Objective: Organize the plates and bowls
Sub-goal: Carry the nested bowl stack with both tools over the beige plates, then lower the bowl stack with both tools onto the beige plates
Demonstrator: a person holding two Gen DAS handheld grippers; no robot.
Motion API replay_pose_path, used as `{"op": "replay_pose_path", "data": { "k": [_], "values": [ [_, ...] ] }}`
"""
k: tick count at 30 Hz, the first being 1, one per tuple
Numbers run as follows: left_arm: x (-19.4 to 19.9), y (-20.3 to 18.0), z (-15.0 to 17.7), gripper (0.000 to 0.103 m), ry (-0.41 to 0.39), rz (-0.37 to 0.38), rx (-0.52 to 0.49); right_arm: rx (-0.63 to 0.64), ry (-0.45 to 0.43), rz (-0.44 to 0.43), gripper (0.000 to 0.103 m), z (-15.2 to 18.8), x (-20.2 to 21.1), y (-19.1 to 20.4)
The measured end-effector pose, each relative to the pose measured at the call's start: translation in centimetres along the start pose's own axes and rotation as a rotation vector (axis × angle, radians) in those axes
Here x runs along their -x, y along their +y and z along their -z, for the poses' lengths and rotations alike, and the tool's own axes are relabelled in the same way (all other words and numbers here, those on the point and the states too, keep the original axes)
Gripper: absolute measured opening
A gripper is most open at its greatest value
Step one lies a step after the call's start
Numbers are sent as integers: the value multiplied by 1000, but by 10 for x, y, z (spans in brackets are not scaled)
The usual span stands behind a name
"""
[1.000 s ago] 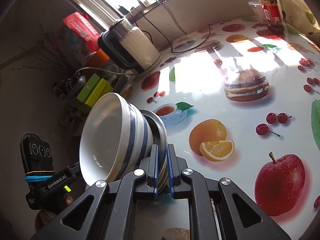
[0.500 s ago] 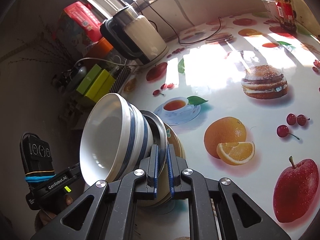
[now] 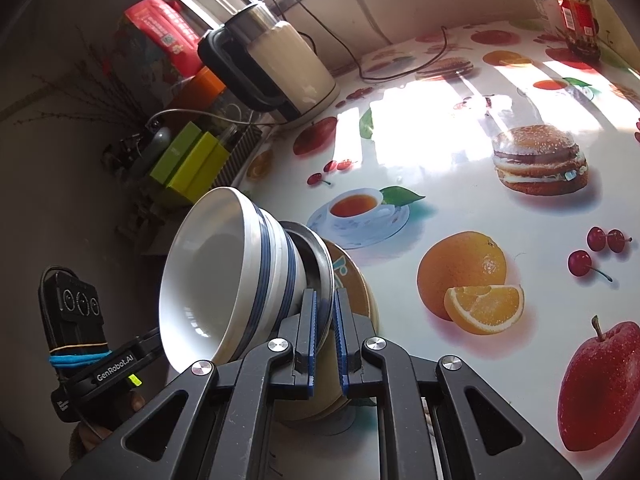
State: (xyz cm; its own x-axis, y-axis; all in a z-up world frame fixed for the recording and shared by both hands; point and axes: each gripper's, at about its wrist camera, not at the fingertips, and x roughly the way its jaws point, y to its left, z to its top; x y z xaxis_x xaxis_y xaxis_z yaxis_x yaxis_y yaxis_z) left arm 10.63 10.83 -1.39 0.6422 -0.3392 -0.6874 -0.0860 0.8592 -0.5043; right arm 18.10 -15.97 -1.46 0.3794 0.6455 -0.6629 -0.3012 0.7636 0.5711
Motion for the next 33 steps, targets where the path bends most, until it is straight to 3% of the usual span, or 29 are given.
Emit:
{"op": "replay_pose_path", "data": {
  "k": [23,33],
  "values": [
    [3,1,-1,12,-9,-3,-4,21,-5,13,13,1,-4,1],
    [7,3,-2,28,-9,-47,-16,13,-13,32,24,1,1,-3]
  ]
}}
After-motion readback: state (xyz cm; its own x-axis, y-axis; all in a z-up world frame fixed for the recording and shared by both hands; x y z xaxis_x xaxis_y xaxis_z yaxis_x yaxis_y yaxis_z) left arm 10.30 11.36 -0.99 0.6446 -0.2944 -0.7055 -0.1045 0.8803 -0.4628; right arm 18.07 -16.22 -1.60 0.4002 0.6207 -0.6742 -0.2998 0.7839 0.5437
